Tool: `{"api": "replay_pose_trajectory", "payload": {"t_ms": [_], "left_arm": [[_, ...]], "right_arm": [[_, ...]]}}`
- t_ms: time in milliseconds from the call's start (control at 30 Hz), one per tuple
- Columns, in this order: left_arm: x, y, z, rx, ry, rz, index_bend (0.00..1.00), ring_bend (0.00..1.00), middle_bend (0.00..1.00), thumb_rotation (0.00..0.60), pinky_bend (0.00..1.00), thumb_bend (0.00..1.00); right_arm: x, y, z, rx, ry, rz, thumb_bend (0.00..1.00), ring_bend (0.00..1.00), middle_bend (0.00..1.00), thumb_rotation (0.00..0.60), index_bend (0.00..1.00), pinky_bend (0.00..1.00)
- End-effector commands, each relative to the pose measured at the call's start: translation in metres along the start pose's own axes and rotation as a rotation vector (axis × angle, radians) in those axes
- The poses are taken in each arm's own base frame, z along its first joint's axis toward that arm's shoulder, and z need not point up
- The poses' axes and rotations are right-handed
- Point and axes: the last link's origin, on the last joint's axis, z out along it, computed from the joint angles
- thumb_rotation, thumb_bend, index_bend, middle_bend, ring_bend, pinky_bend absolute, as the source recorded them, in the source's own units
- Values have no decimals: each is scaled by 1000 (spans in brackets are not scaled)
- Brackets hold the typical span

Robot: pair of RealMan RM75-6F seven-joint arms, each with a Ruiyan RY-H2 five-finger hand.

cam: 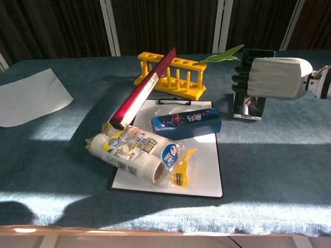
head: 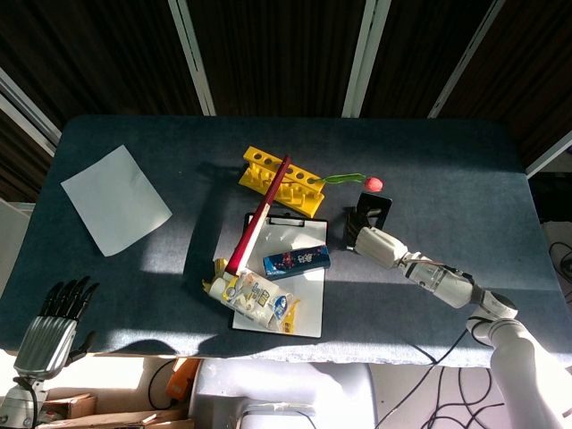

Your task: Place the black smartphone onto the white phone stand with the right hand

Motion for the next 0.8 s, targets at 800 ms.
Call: {"api": "replay_pose_trajectory", "payload": {"t_ms": [800], "left_arm": [[0,0,-1,0,1,-1,0,0,0,600,0,336]], "right_arm": [[-3,-5,-1,3,-25,-15,449,552,588,600,475,595]]}}
